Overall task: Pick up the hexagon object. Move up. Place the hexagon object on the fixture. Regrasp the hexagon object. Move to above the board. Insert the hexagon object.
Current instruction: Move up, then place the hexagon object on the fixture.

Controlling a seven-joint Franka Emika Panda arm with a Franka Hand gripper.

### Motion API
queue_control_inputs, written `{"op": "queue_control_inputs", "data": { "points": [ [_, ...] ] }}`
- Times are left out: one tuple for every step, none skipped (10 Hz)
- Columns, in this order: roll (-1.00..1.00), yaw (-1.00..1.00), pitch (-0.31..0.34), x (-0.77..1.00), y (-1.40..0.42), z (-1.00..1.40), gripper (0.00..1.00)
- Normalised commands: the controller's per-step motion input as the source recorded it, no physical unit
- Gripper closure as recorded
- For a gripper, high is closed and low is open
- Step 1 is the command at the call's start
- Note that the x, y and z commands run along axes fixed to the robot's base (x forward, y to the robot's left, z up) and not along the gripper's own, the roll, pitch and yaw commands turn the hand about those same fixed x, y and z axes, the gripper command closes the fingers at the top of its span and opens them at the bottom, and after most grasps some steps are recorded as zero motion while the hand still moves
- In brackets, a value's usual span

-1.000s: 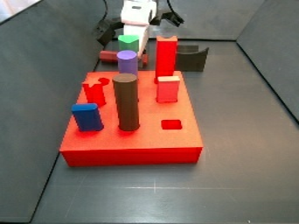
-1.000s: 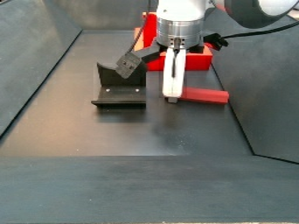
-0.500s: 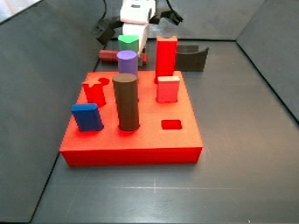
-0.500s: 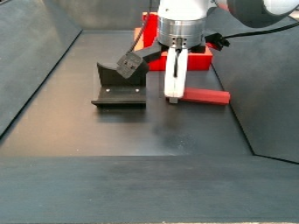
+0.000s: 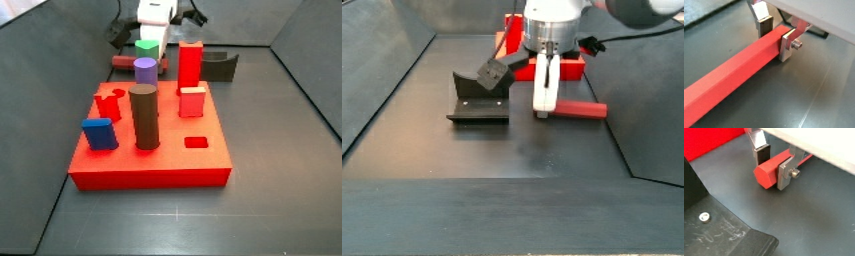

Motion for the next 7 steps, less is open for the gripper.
{"op": "queue_control_inputs", "data": {
  "points": [
    [0.02, -0.01, 0.013, -0.04, 0.04, 0.69, 1.0],
    [0.03, -0.02, 0.018, -0.03, 0.03, 0.56, 1.0],
    [0.03, -0.02, 0.028, -0.03, 0.02, 0.47, 1.0],
    [0.05, -0.03, 0.05, -0.02, 0.01, 0.27, 1.0],
    [0.0, 0.0, 0.0, 0.0, 0.0, 1.0, 1.0],
    [0.01, 0.0, 0.01, 0.0, 0.0, 1.0, 1.0],
    [0.02, 0.0, 0.018, -0.01, 0.0, 1.0, 1.0]
  ]
}}
